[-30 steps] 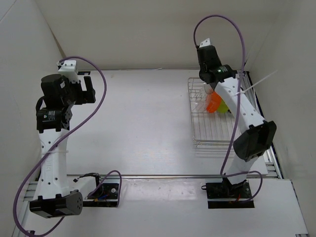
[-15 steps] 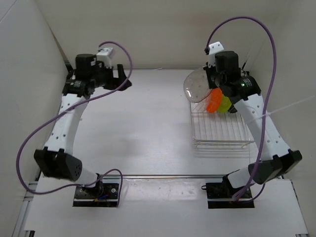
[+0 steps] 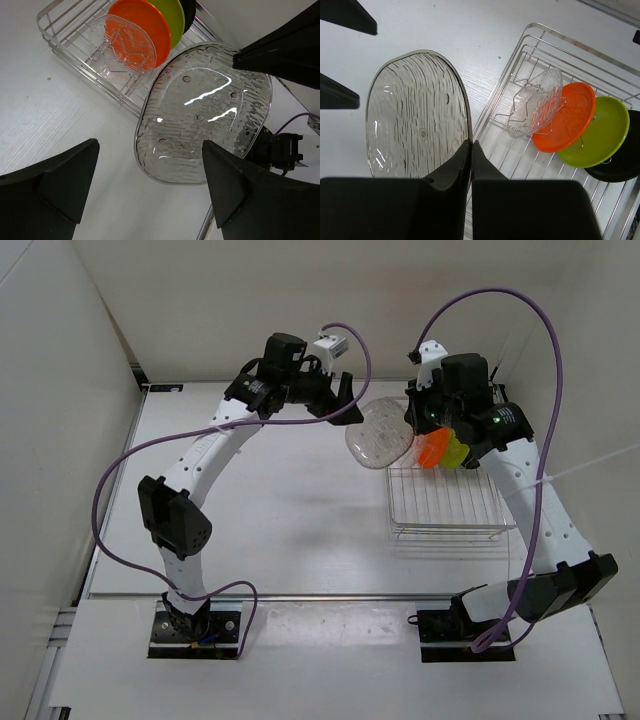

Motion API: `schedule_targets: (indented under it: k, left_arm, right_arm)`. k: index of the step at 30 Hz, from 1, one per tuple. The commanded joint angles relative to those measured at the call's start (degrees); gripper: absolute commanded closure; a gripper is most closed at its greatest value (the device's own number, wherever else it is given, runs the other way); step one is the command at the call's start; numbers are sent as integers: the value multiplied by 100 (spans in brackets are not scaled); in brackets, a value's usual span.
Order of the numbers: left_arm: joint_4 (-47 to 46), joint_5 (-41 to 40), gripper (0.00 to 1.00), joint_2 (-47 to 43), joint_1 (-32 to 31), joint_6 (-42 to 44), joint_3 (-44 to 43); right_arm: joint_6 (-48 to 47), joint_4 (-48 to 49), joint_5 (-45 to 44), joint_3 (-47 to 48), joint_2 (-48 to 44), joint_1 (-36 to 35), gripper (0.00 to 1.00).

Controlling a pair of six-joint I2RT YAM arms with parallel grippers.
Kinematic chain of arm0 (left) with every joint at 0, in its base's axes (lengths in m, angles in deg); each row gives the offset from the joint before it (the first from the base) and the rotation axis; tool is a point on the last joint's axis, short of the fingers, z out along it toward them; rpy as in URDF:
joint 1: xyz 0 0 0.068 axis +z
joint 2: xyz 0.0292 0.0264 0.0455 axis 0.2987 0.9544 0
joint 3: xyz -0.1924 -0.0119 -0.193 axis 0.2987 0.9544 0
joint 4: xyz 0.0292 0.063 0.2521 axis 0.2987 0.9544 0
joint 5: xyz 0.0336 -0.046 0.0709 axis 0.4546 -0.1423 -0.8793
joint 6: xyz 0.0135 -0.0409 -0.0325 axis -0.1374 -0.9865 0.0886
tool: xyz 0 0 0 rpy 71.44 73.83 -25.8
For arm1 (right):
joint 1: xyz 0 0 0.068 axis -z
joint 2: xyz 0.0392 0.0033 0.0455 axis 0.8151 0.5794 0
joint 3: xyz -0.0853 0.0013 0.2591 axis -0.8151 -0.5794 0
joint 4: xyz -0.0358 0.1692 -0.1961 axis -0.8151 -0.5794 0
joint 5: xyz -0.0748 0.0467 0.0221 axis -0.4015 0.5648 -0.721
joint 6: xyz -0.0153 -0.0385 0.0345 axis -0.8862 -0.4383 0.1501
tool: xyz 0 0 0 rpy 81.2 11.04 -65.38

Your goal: Unload the plates from the dish rack

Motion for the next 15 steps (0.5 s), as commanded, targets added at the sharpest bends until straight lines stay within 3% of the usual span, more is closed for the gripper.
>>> schedule_targets:
  k: [1, 9, 12, 15]
  left_arm:
    - [-7, -66, 6, -4, -61, -86, -297]
    - [45, -206, 16, 120, -123, -86, -306]
    - [45, -259, 41, 120, -123, -25, -192]
    - [45, -207, 42, 120, -123, -25, -191]
  right_arm:
    - [131, 228, 182, 75, -43, 18, 100]
    - [131, 228, 129, 269, -43, 18, 100]
    - [131, 228, 129, 269, -43, 18, 100]
    - [131, 228, 129, 330, -43, 18, 100]
